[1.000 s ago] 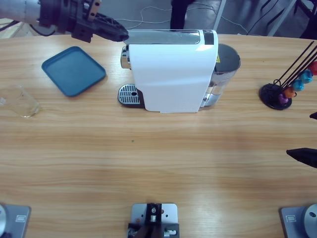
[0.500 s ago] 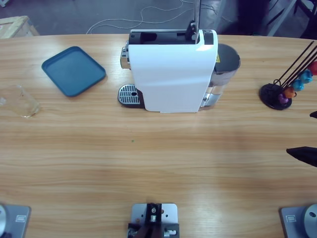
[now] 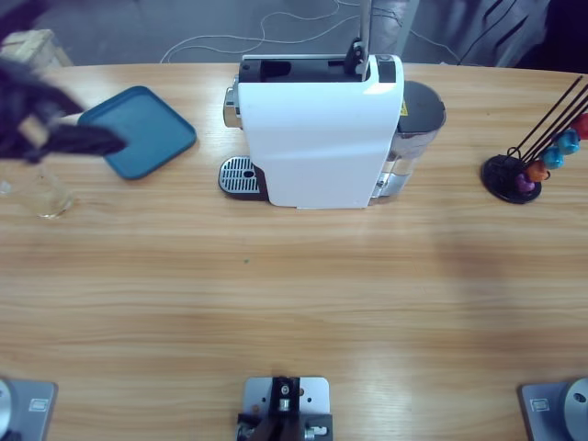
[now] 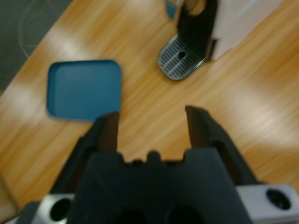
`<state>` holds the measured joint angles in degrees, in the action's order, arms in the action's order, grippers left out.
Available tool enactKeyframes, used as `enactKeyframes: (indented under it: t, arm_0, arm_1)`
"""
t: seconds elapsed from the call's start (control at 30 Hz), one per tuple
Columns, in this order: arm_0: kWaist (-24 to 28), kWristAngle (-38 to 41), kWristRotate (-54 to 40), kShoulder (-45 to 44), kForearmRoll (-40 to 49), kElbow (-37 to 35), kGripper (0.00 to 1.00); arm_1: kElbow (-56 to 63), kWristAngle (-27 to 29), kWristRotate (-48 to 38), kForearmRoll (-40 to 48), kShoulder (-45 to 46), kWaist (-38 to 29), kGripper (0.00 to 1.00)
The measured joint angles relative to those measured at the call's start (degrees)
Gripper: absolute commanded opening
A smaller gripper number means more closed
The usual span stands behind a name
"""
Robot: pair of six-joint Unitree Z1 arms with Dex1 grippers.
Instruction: Pour coffee
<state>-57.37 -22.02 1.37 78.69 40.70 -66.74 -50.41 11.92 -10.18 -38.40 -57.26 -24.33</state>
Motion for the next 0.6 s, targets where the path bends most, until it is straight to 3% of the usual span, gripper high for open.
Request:
enactKeyframes:
  t: [0.13, 0.27, 0.4, 0.6]
  arm_0:
    - [-0.08, -3.4, 2.31, -6.59, 0.05, 6.39, 1.0]
    - [-0.15, -3.47, 8.11, -15.85, -1.67, 13.3, 1.0]
    - [-0.22, 2.86, 8.73, -28.27, -7.16, 20.63, 1.0]
    - [-0.22, 8.64, 8.54, -31.25, -10.75, 22.91, 1.0]
  arm_1:
    - [5.44, 0.87, -0.36, 10.19, -2.7, 2.46, 0.977]
    - [11.26, 0.88, -0.56, 20.72, -3.62, 6.09, 0.85]
    - [15.26, 1.05, -0.57, 28.59, -5.15, 10.61, 0.807]
    - [17.32, 1.04, -0.58, 35.95, -9.57, 14.14, 0.798]
